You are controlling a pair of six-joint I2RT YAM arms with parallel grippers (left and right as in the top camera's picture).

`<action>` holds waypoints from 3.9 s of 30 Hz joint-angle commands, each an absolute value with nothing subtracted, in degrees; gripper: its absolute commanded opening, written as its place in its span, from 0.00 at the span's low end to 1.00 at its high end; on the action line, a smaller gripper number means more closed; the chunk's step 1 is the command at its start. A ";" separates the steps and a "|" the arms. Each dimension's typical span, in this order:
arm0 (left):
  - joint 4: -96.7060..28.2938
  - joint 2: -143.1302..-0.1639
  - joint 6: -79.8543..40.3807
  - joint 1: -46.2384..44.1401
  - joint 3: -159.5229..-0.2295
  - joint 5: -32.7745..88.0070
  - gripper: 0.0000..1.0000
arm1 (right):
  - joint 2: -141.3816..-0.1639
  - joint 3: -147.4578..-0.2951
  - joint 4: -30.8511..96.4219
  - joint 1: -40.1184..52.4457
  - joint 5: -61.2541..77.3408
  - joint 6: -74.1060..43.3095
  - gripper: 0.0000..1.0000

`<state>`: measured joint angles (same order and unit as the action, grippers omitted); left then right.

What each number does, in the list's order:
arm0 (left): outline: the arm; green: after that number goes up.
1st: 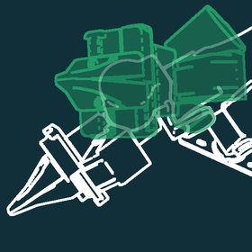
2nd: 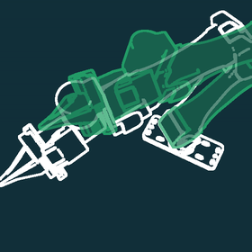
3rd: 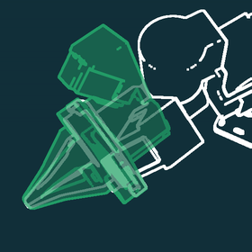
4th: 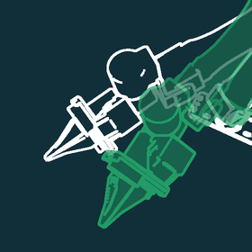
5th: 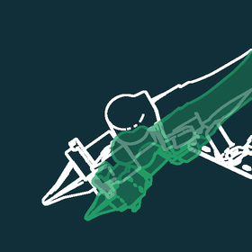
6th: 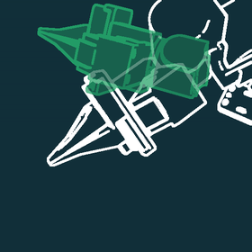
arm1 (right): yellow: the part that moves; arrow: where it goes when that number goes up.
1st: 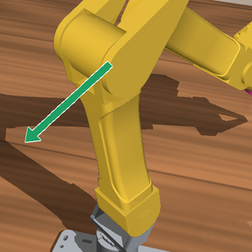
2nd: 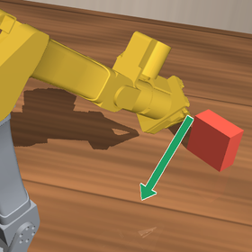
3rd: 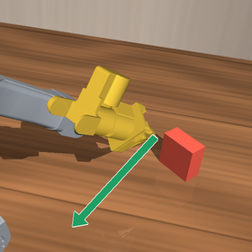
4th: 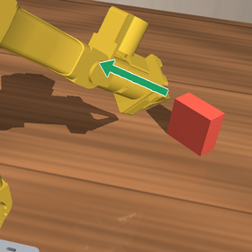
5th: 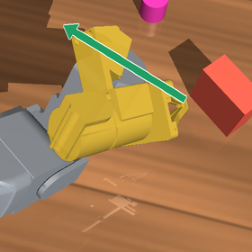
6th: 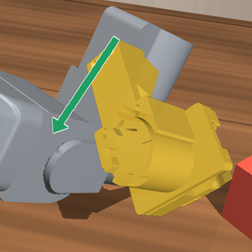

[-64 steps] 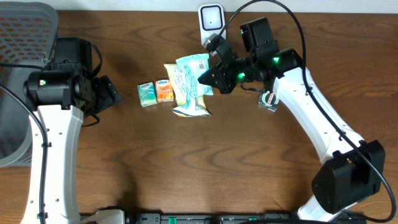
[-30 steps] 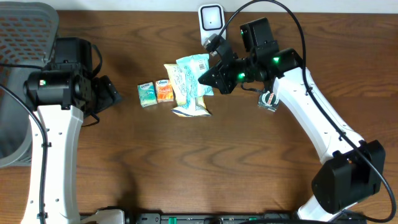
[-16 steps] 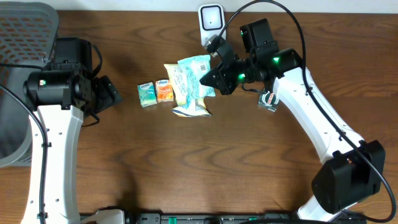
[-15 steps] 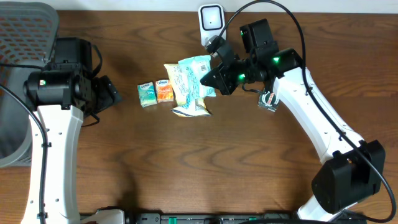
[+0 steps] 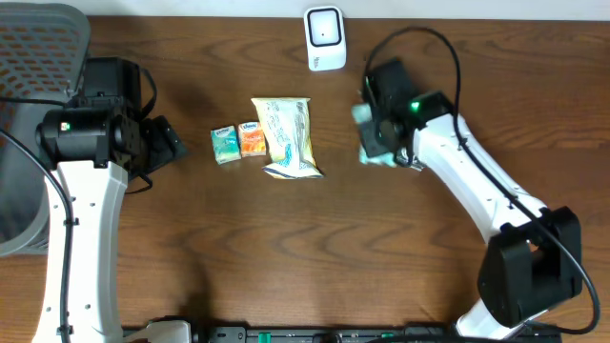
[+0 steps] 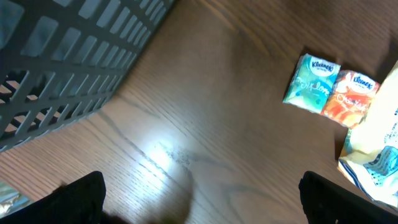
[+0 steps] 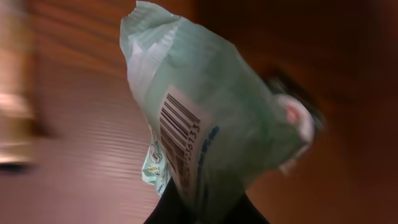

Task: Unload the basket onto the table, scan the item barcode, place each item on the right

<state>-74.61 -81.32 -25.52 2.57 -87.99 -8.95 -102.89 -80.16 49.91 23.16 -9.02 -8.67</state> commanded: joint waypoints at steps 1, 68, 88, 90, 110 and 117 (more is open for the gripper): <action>-74.76 -81.58 -26.04 2.83 -87.99 -9.52 0.98 | -102.35 -76.18 49.84 24.18 -24.84 -14.83 0.01; -74.76 -81.58 -26.04 2.83 -87.99 -9.52 0.98 | -104.16 -72.95 58.48 35.09 -20.75 -11.07 0.93; -74.76 -81.58 -26.04 2.83 -87.99 -9.52 0.98 | -104.18 -57.08 39.31 29.39 -23.22 -11.07 0.79; -74.76 -81.58 -26.04 2.83 -87.99 -9.52 0.98 | -104.18 -56.51 38.85 28.10 -21.85 -11.03 0.71; -74.76 -81.58 -26.04 2.83 -87.99 -9.52 0.98 | -104.14 -75.20 50.24 26.17 11.09 -10.61 0.01; -74.76 -81.58 -26.04 2.83 -87.99 -9.52 0.98 | -104.18 -77.03 48.66 23.20 31.86 -10.39 0.01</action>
